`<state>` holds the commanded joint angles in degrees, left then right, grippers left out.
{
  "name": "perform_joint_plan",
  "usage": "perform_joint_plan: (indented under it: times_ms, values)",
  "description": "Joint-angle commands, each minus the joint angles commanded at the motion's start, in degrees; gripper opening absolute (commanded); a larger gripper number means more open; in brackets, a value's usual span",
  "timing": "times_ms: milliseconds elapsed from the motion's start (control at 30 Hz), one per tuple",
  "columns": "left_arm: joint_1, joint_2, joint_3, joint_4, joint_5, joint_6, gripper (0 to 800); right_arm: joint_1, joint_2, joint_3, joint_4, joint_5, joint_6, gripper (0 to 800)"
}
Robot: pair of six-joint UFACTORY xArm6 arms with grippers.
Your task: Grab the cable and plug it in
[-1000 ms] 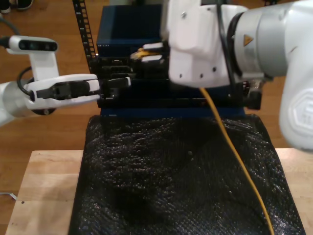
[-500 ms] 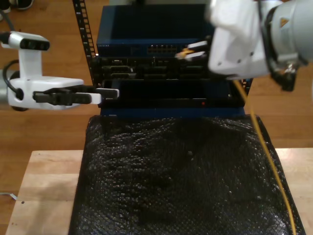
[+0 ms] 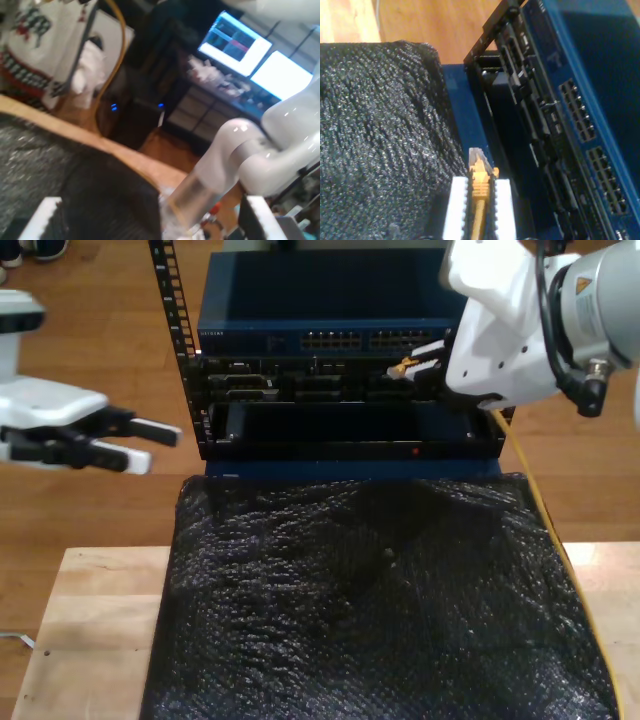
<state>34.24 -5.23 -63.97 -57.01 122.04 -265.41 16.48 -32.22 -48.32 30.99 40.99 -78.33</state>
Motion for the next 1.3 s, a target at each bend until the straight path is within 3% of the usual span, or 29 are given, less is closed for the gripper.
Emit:
perform_joint_plan:
  times_ms: [333,533,767,1033,1300]
  values:
    - [5.19,-0.09,-3.43,9.93,-0.26,5.71,799,-4.22,0.35,0.62,-0.35,3.78,0.00,0]
    - [5.54,-3.78,-3.16,19.87,-5.19,11.96,799,-4.84,0.35,2.11,-0.53,4.57,0.00,0]
    - [6.07,-7.03,-3.08,31.74,-7.12,21.54,799,-6.77,0.44,2.90,-1.23,6.42,0.00,0]
    - [14.59,-7.12,-2.81,39.82,-11.43,36.04,799,-8.09,0.44,3.87,-2.02,6.77,0.00,0]
    - [22.15,-7.21,1.67,45.54,-11.69,49.32,800,-9.67,0.44,4.22,-2.73,8.44,0.00,0]
